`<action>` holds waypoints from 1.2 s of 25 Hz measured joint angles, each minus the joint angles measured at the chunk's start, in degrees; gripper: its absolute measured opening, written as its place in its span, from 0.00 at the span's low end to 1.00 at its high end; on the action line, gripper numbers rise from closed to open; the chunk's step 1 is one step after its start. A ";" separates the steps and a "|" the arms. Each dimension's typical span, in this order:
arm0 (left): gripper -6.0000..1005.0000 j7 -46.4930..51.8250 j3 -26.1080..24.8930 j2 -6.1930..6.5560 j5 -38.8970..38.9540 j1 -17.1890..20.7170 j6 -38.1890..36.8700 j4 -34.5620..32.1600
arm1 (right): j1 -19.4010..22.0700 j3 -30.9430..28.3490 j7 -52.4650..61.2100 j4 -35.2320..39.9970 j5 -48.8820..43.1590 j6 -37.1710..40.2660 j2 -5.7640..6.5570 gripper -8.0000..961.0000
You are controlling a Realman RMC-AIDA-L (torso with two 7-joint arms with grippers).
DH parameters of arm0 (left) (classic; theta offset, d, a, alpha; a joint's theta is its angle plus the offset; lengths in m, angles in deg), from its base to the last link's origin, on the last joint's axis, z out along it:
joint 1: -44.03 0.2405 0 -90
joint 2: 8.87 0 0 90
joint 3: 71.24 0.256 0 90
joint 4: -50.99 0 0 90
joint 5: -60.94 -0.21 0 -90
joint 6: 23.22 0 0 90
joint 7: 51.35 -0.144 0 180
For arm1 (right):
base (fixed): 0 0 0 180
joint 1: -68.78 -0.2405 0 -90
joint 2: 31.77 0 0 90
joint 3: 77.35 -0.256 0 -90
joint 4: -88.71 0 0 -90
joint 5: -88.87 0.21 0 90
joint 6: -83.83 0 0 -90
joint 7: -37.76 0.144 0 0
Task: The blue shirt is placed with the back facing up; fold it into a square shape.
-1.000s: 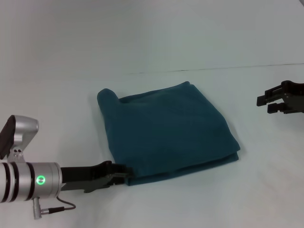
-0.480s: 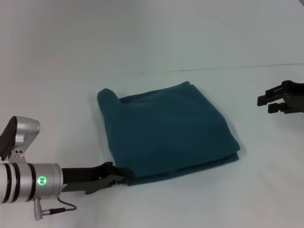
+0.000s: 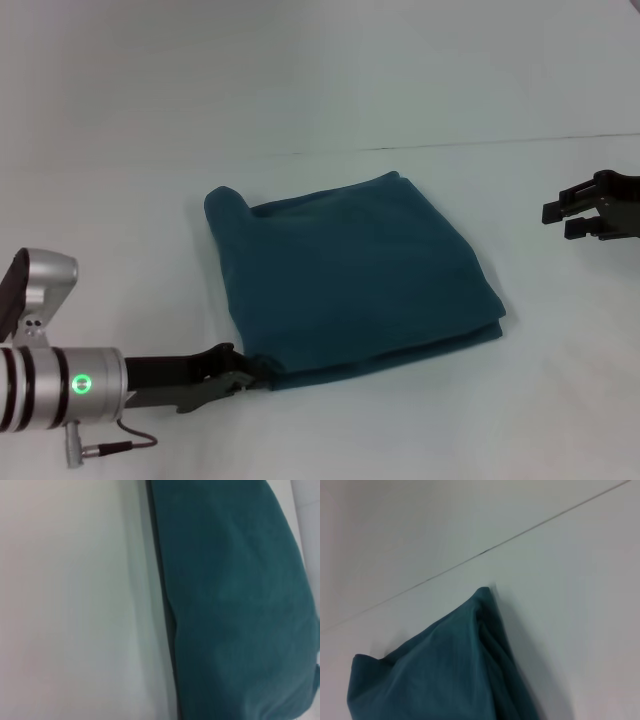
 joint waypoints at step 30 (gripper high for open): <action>0.04 -2.84 -14.39 0.86 -2.69 10.43 -8.57 -5.25 | 0.02 0.01 0.23 0.00 0.00 -0.24 -0.13 0.47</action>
